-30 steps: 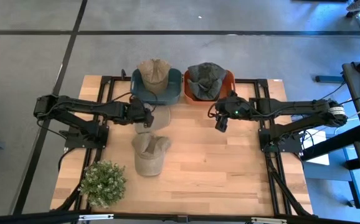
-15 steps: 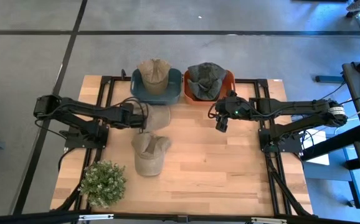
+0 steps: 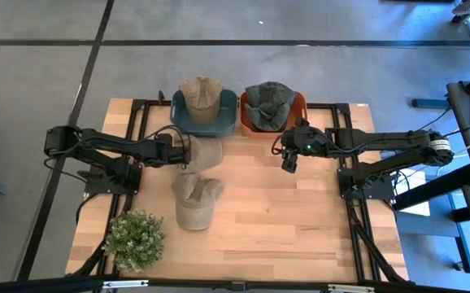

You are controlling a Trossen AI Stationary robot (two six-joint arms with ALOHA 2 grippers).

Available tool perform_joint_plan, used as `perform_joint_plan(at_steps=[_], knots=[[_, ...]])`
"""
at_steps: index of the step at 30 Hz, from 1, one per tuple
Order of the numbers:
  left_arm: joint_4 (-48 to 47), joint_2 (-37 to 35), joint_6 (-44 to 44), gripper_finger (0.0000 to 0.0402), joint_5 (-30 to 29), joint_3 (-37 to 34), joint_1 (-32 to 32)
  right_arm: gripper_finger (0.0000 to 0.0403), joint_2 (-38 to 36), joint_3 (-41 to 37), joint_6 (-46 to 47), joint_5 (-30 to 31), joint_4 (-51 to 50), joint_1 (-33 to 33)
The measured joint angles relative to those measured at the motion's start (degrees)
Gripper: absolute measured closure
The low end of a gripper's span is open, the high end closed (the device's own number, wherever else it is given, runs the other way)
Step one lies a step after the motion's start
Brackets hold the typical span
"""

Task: Pick & Place hat
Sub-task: Put the top brown cap into the dark blue bin

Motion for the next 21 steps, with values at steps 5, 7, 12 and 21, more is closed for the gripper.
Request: perform_joint_plan(at_steps=[5, 7, 12, 21], knots=[[0.23, 0.0, -2.03, 0.03, 0.2, -2.76, 1.76, 0.0186, 0.0, 0.0, 0.0, 0.0, -0.02, 0.0], [1.87, -0.02, -2.05, 0.03, 0.68, -4.09, 2.18, 0.0186, 0.0, 0.0, 0.0, 0.0, -0.02, -0.01], [7.98, -0.28, -1.22, 0.03, 0.37, -7.22, 2.19, 0.0186, 0.0, 0.0, 0.02, 0.0, -0.02, -0.02], [7.56, -0.17, -0.02, 0.03, 0.45, -7.69, 2.17, 0.0186, 0.0, 0.0, 0.02, -0.02, -0.02, 0.0]])
